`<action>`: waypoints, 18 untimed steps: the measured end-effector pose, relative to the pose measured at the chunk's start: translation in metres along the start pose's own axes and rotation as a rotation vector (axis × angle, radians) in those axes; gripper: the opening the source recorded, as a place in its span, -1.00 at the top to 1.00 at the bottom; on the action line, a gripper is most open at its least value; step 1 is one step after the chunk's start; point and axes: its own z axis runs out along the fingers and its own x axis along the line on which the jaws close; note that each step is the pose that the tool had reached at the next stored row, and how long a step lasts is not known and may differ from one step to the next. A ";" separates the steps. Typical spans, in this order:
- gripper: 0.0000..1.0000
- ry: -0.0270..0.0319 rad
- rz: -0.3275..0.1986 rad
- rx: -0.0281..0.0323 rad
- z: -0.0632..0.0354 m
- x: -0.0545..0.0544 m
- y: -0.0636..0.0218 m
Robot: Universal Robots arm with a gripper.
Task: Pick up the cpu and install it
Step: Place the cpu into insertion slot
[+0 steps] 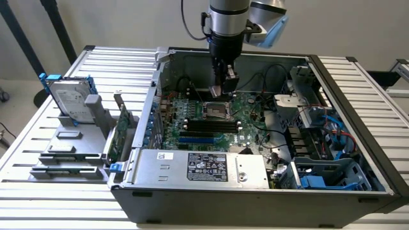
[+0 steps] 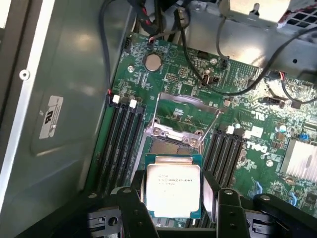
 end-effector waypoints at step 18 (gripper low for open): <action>-0.09 -0.0213 0.216 -0.0039 0.0227 0.003 -0.0061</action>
